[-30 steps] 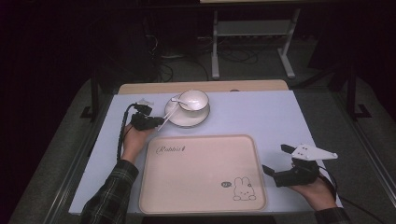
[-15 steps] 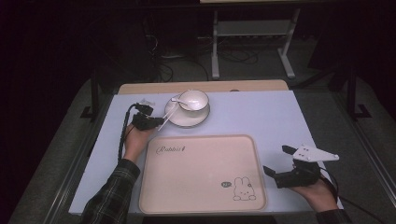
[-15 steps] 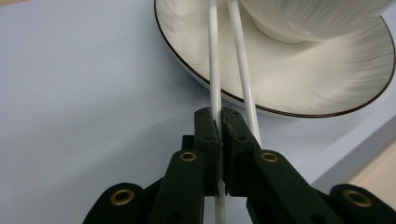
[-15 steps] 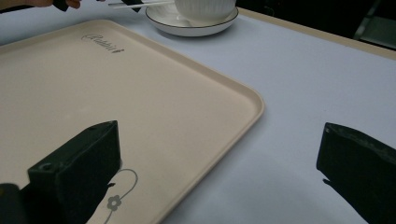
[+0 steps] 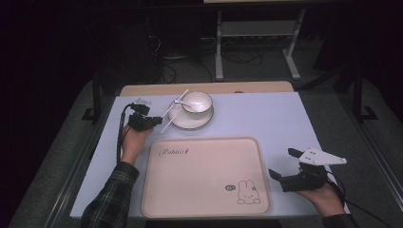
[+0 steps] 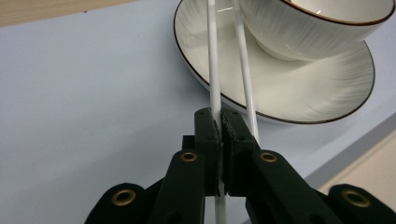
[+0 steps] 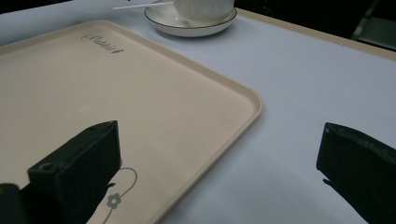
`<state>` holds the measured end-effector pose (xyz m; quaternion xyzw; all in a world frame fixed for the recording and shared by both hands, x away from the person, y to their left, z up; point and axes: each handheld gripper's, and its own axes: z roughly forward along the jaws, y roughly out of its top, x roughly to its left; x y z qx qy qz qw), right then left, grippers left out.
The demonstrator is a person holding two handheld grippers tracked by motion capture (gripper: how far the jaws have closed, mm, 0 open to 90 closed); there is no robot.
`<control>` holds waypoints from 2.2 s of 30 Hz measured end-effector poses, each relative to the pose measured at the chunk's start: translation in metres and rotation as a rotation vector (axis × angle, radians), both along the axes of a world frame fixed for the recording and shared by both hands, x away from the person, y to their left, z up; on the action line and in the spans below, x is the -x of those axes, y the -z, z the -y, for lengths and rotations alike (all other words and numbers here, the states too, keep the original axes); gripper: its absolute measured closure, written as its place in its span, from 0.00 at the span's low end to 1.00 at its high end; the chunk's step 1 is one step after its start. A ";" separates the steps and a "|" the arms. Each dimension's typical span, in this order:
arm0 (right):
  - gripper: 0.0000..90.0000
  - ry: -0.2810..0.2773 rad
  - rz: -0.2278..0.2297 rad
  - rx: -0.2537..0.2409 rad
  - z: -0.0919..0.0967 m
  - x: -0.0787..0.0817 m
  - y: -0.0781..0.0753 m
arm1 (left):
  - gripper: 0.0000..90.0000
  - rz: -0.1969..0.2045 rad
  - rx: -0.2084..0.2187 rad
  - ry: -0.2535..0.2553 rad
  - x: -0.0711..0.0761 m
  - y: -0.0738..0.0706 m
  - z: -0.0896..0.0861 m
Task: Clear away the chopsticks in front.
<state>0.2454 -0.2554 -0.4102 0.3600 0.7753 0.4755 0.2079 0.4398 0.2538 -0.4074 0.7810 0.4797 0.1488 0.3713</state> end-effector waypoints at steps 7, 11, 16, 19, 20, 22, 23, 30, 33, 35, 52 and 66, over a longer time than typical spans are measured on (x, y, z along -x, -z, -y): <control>0.00 -0.005 0.003 0.001 -0.001 -0.001 -0.001 | 0.96 -0.004 0.005 -0.006 0.016 -0.004 -0.015; 0.00 -0.009 0.007 0.003 -0.003 -0.004 -0.001 | 0.96 -0.013 0.012 -0.004 0.029 -0.005 -0.027; 0.00 -0.013 0.006 0.001 -0.004 -0.006 -0.001 | 0.96 -0.015 0.013 -0.003 0.045 -0.009 -0.035; 0.00 -0.016 0.007 0.000 -0.004 -0.006 -0.001 | 0.96 -0.014 0.025 -0.001 0.051 -0.011 -0.039; 0.00 -0.018 0.009 0.001 -0.004 -0.006 -0.001 | 0.96 -0.013 0.028 -0.001 0.056 -0.012 -0.041; 0.00 -0.019 0.011 -0.001 -0.004 -0.007 -0.002 | 0.96 -0.012 0.024 0.001 0.062 -0.013 -0.043; 0.00 -0.019 0.010 -0.002 -0.004 -0.007 -0.002 | 0.96 -0.011 0.024 0.002 0.065 -0.014 -0.045; 0.00 -0.017 0.010 -0.001 -0.005 -0.007 -0.002 | 0.96 -0.011 0.016 0.024 0.099 -0.019 -0.052; 0.00 -0.016 0.009 -0.001 -0.005 -0.007 -0.002 | 0.96 -0.012 0.010 0.042 0.113 -0.019 -0.051; 0.00 -0.016 0.009 -0.001 -0.005 -0.007 -0.002 | 0.96 -0.009 0.009 0.049 0.118 -0.020 -0.049; 0.00 -0.012 0.009 0.001 -0.004 -0.007 -0.002 | 0.96 -0.046 -0.003 0.260 0.158 -0.009 0.012; 0.00 -0.015 0.007 0.004 -0.005 -0.007 -0.001 | 0.95 -0.086 -0.029 0.286 0.158 0.003 0.019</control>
